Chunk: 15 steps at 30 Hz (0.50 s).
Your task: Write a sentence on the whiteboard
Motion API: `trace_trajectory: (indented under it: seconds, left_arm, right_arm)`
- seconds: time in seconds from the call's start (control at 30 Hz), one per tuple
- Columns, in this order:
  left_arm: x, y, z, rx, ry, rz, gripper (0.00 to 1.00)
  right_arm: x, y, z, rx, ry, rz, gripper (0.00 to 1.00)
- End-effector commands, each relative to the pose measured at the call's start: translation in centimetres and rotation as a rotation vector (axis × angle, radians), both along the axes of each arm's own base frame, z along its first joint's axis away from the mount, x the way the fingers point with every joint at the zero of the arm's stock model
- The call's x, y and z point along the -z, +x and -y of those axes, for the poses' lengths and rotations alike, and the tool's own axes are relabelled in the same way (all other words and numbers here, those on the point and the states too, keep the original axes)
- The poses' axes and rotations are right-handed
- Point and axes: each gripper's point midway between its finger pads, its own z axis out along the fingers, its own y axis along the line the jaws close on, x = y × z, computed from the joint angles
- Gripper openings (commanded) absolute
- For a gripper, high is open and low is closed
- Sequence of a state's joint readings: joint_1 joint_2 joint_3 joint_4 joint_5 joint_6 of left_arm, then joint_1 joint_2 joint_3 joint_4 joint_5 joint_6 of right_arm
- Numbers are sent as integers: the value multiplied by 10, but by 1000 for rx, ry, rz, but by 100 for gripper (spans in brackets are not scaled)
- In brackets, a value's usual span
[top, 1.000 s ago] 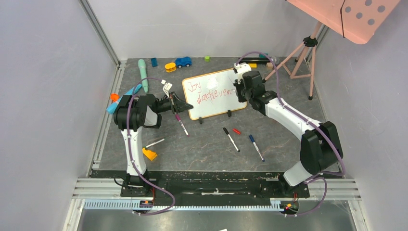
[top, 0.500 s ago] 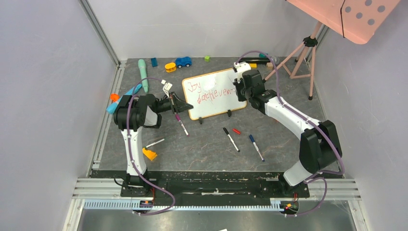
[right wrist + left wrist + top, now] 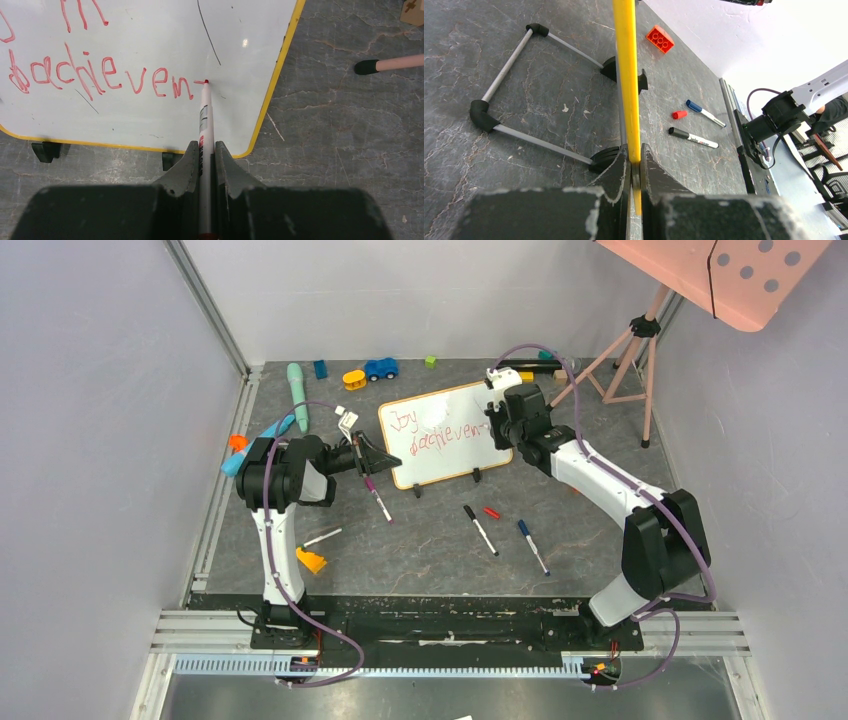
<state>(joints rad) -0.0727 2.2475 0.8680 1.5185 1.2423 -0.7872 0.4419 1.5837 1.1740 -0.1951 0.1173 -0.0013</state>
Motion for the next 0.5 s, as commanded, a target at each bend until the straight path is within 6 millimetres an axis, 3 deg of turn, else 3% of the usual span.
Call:
trace_trajectory:
  seconds: [0.0, 0.47]
  left_arm:
    - [20, -23, 5, 107, 28, 48, 2]
    - [20, -23, 5, 108, 28, 47, 2]
  right_arm:
    - [-26, 17, -10, -16, 55, 86, 0]
    - [-17, 9, -13, -44, 64, 62, 0]
